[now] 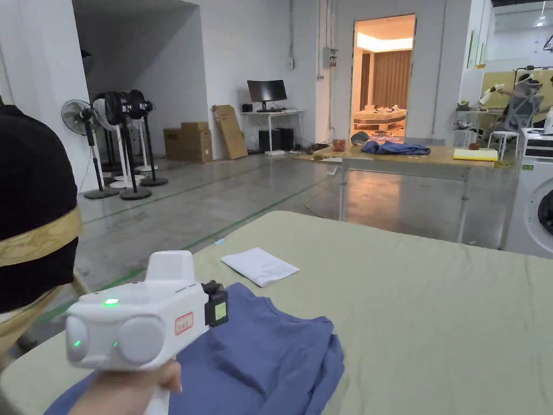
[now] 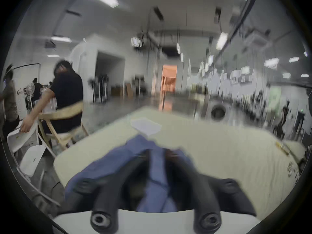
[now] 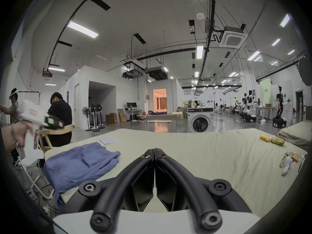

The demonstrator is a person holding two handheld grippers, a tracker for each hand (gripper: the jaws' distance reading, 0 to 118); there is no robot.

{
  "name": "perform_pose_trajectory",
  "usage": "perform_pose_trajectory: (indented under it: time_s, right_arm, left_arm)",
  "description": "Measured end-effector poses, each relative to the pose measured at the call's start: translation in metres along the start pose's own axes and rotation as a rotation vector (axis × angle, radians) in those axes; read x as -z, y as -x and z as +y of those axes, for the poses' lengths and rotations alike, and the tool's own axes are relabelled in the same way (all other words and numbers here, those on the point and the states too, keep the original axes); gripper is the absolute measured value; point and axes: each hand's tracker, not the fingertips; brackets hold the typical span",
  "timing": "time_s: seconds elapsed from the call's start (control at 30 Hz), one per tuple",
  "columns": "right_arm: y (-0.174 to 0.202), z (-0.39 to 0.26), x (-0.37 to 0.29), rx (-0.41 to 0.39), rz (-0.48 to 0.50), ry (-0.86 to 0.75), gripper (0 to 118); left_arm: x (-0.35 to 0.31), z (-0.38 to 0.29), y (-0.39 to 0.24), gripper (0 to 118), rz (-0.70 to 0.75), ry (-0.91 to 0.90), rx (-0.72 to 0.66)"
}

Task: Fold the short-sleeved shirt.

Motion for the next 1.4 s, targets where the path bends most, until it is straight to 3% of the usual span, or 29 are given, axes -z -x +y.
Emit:
perform_pose_trajectory:
  time_s: [0.03, 0.07, 0.1, 0.33, 0.4, 0.47, 0.6, 0.7, 0.73, 0.77, 0.8, 0.83, 1.13, 1.4]
  right_arm:
    - [-0.004, -0.004, 0.003, 0.001, -0.006, 0.017, 0]
    - [-0.007, -0.009, 0.007, -0.001, -0.010, 0.038, 0]
    - [-0.010, -0.013, 0.012, -0.004, -0.014, 0.062, 0]
    - [-0.028, -0.037, 0.036, -0.031, -0.049, 0.185, 0]
    - [-0.032, -0.042, 0.040, -0.039, -0.053, 0.210, 0]
    - [-0.033, -0.045, 0.044, -0.049, -0.055, 0.229, 0]
    - [-0.032, -0.052, 0.052, -0.047, -0.062, 0.266, 0]
    - [-0.030, -0.053, 0.054, -0.010, -0.052, 0.278, 0]
    - [-0.029, -0.053, 0.054, -0.004, -0.044, 0.278, 0]
    - [-0.027, -0.053, 0.053, -0.001, -0.035, 0.279, 0]
    - [-0.026, -0.052, 0.053, -0.002, -0.028, 0.279, 0]
    - [-0.025, -0.050, 0.052, -0.003, -0.022, 0.279, 0]
    - [-0.040, -0.005, 0.025, -0.005, -0.044, 0.196, 0]
    - [-0.058, 0.029, -0.005, 0.059, -0.083, 0.110, 0]
  left_arm:
    - [0.037, 0.002, 0.003, 61, 0.011, 0.107, 0.008]
    - [0.071, 0.001, 0.010, 86, 0.007, 0.235, 0.005]
    - [0.097, -0.005, 0.012, 95, -0.010, 0.337, -0.009]
    - [0.222, -0.047, 0.017, 95, 0.094, 0.519, -0.056]
    - [0.244, -0.066, 0.018, 96, 0.116, 0.569, -0.030]
    - [0.256, -0.076, 0.018, 108, 0.118, 0.555, 0.003]
    - [0.255, -0.082, 0.011, 108, 0.073, 0.458, 0.167]
    - [0.242, -0.074, 0.015, 100, 0.060, 0.477, 0.109]
    - [0.233, -0.073, 0.015, 87, 0.054, 0.455, 0.102]
    - [0.225, -0.070, 0.015, 70, 0.043, 0.421, 0.094]
    - [0.215, -0.068, 0.015, 40, 0.038, 0.385, 0.095]
    - [0.206, -0.068, 0.017, 0, 0.058, 0.382, 0.102]
    - [0.055, -0.002, 0.042, 0, 0.010, -0.051, 0.140]
    - [-0.083, 0.116, -0.017, 0, -0.150, -0.289, 0.167]
